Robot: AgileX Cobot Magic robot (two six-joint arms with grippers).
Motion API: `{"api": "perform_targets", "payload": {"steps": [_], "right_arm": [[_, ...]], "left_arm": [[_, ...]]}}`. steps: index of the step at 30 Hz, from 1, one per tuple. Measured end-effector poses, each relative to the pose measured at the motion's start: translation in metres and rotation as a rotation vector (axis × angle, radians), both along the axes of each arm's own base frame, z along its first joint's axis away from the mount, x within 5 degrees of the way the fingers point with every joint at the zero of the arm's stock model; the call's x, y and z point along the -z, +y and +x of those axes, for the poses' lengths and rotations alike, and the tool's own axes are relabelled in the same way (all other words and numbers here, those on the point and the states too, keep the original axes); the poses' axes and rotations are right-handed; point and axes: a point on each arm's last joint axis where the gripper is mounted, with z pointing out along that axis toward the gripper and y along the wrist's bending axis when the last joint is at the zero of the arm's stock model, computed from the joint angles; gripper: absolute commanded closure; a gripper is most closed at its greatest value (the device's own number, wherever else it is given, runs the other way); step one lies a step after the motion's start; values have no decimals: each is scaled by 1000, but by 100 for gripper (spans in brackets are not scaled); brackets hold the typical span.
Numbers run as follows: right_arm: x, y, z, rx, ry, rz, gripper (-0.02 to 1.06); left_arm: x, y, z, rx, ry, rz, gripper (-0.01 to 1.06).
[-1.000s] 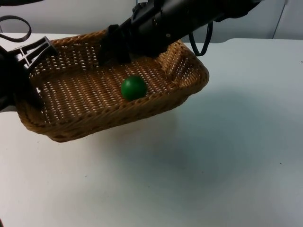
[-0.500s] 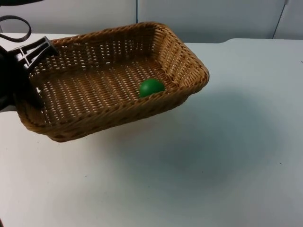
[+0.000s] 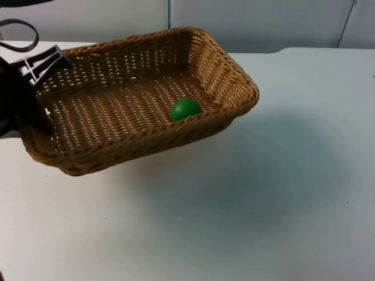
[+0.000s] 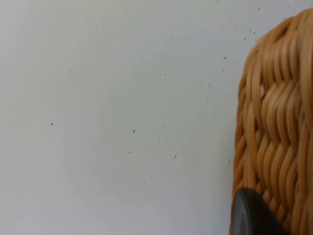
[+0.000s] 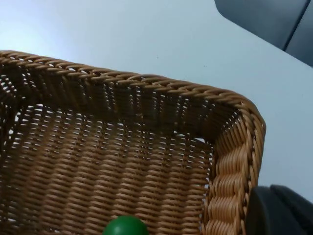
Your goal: Pick up the basket with the left hand and place the ball into the basket with the right hand.
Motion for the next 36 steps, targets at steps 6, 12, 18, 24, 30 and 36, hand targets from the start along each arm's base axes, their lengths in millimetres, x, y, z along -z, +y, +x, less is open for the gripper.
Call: {"api": "perform_targets", "payload": {"steps": [6,12,18,24,30,36], "right_arm": [[0,-1,0,5,9,0,105],[1,-1,0,5,11,0,105],[0,0,-1,7,20,11,105],[0,0,0,11,9,15,105],[-2,2,1,20,11,51,105],[-2,3,0,23,16,68,105]], "left_arm": [[0,0,1,-1,-7,2,105],[1,0,2,44,-27,30,105],[14,-1,3,152,-7,88,105],[24,-3,3,241,8,107,105],[36,-7,3,322,29,96,104],[45,-9,1,380,63,95,104]]}}
